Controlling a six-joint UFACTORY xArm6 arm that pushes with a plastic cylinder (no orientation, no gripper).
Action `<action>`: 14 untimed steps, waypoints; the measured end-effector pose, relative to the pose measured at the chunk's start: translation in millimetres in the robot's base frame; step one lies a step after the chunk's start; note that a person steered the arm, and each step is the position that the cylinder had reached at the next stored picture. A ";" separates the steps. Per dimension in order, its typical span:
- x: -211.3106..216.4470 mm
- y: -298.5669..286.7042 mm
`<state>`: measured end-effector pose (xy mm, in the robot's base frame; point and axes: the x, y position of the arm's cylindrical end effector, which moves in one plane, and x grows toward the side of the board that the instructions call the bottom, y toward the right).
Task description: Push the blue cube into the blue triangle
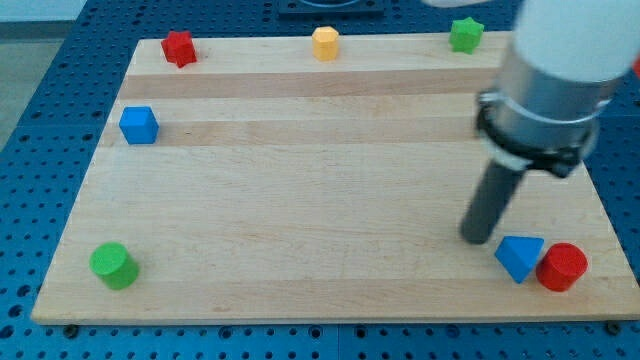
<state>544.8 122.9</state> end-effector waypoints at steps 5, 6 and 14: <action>-74.7 -403.8; -101.4 -427.6; -171.9 -360.1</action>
<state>372.9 -237.2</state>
